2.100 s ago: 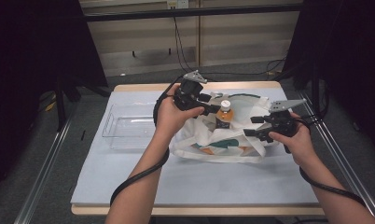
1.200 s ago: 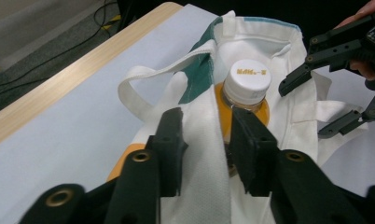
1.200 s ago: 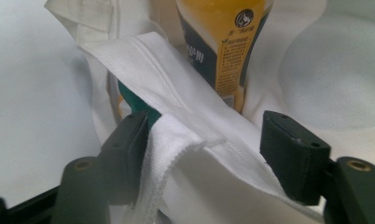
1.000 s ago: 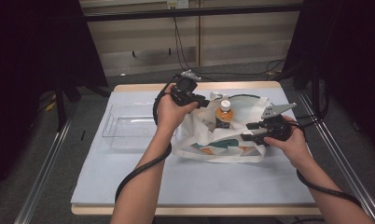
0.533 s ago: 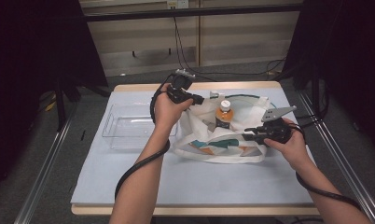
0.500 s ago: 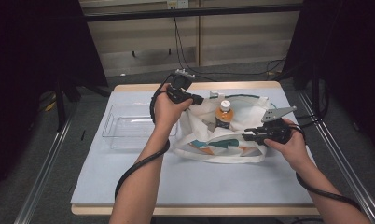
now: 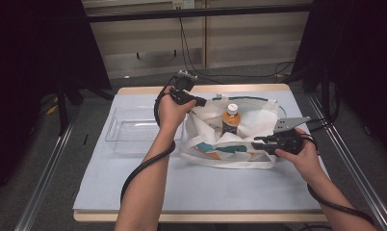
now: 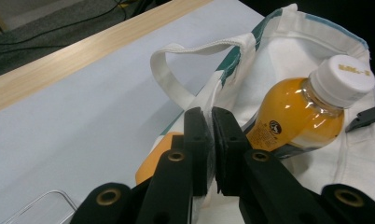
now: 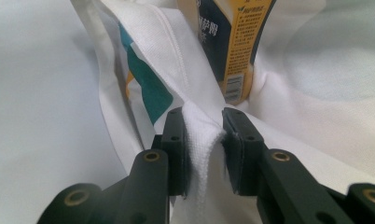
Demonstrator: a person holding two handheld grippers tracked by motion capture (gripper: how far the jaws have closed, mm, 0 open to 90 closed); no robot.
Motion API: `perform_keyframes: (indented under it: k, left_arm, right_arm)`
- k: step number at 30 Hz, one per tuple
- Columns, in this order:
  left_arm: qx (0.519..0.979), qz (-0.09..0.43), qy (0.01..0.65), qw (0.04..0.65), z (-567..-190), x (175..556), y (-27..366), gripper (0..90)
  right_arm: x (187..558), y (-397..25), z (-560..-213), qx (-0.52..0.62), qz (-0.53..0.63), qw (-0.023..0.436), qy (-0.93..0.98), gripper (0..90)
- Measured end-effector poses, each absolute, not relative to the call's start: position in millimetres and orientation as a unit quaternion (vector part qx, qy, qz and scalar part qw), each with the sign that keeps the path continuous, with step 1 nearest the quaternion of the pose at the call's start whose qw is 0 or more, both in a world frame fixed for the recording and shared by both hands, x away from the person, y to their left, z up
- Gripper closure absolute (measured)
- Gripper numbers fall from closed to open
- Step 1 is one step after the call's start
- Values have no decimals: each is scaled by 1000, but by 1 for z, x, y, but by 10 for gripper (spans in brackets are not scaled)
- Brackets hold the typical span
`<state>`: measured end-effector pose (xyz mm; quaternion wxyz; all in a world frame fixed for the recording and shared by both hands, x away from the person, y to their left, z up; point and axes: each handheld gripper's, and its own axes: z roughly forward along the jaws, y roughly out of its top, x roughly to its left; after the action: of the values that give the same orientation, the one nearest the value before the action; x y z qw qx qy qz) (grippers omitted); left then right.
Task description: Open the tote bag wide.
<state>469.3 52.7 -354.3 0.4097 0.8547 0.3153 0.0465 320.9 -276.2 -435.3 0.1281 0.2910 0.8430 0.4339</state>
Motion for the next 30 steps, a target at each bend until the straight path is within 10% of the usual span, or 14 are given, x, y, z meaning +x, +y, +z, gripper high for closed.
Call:
perform_keyframes:
  k: [30]
  left_arm:
    - [849,50,345,397,-376,494,52,875]
  right_arm:
    - [313,-279,-446,300,436,133,838,698]
